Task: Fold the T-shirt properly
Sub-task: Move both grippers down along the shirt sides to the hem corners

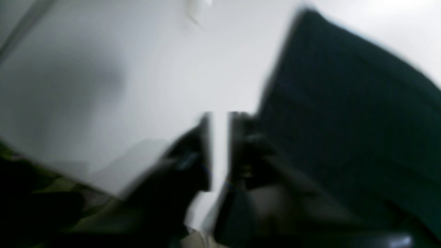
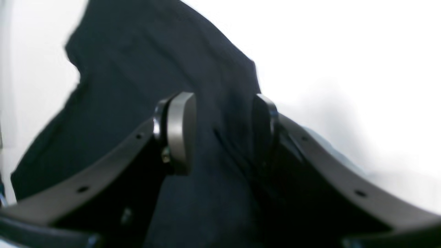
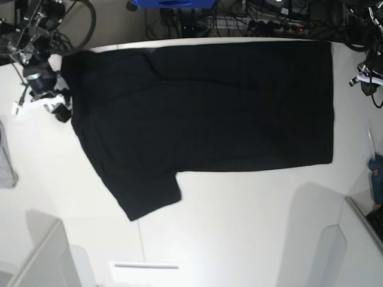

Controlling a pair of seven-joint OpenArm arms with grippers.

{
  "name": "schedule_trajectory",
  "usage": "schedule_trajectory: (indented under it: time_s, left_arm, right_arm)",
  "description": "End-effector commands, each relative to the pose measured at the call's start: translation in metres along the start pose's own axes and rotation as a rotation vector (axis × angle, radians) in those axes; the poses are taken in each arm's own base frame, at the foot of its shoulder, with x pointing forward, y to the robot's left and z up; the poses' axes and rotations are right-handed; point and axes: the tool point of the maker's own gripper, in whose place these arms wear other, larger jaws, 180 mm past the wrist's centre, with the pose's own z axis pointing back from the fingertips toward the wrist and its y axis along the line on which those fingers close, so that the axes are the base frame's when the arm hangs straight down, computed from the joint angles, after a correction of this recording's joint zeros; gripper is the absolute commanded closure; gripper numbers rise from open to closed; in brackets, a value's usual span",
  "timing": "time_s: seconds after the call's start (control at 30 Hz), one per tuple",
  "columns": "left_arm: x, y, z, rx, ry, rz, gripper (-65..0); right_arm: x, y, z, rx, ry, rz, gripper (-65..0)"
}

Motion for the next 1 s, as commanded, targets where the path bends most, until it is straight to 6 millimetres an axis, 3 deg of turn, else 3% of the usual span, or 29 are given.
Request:
schedule_trajectory:
  time_s: [0.0,0.2,0.27,0.33,0.43,0.6,0.97]
  left_arm:
    - [0.018,-0.003,0.003,-0.008,-0.044,-0.019,0.0]
    - [0.039,-0.041,-0.012,-0.100,-0.063,-0.065,0.0]
    - [0.037,-0.056,-0.018,-0.137,-0.039,-0.113,0.0]
    - [0.035,-0.068,-0.022,-0.164,-0.024,-0.150,0.0]
    - [0.042,-0.083,-0.026,-0.198,-0.036,-0.165,0.0]
    - [0.047,-0.087,-0.033,-0.211,-0.041,-0.139,0.0]
    - [0.041,-0.064,-0.064,-0.186,0.046,-0.075,0.0]
  right_arm:
    - [0.015,0.015,-0.004,0.043,-0.042,0.021,-25.4]
    - [0.024,0.055,-0.045,0.146,0.002,0.059,-23.0]
    - [0.026,0.065,-0.057,0.168,0.015,0.063,-13.8]
    - [0.032,0.069,-0.067,0.177,0.017,0.050,0.0]
    - [0.043,0.073,-0.084,0.184,0.018,0.017,0.0]
    - [0.061,0.074,-0.113,0.179,0.043,-0.025,0.0]
    - [0.095,0.108,-0.179,0.153,0.105,0.092,0.0]
